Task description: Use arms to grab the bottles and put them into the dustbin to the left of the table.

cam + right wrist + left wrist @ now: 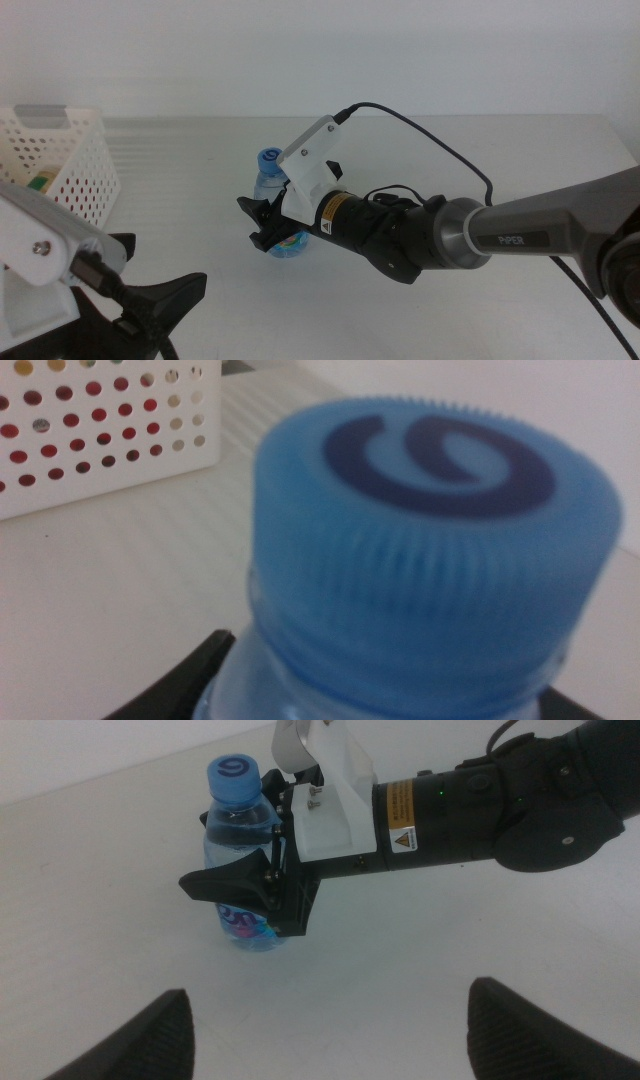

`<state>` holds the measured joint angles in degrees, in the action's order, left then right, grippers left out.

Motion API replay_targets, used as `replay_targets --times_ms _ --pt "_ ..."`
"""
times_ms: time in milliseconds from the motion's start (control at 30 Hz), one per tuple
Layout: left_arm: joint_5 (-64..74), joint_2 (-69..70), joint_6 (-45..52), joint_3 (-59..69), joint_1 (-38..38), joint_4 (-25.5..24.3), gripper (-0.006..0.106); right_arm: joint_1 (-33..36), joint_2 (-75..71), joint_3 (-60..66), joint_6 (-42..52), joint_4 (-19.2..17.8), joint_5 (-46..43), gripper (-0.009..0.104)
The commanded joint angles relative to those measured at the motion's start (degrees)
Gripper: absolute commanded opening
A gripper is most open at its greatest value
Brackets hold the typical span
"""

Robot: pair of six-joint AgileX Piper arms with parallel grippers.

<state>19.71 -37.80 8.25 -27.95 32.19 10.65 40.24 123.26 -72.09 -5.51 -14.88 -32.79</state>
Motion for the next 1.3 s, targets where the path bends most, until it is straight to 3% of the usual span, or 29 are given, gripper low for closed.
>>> replay_targets --times_ms 0,200,433,967,1133,1167,1267 --pt "-4.19 0.19 -0.75 -1.62 0.24 0.67 0.089 0.21 -3.32 -2.17 0.06 0.16 -7.08 0.000" --pt "-4.25 0.19 -0.75 -1.62 0.24 0.67 0.089 0.21 -2.60 -2.17 -0.62 -0.32 -7.85 0.000" --pt "-4.25 0.19 -0.75 -1.62 0.24 0.67 0.089 0.52 -2.50 -2.22 -9.51 -1.22 -9.48 0.001" --pt "-4.25 0.19 -0.75 -1.62 0.24 0.67 0.089 5.28 -1.65 -2.22 -0.86 -0.81 -9.22 0.002" --pt "-4.25 0.19 -0.75 -1.62 0.24 0.67 0.089 5.46 -1.42 -2.16 -1.23 -0.93 -9.09 0.019" --pt "-4.25 0.19 -0.75 -1.62 0.24 0.67 0.089 5.46 -1.42 -2.16 -1.23 -1.60 -9.09 0.033" --pt "-4.25 0.19 -0.75 -1.62 0.24 0.67 0.089 5.46 -1.42 -2.16 -1.29 -2.73 -8.25 0.058"
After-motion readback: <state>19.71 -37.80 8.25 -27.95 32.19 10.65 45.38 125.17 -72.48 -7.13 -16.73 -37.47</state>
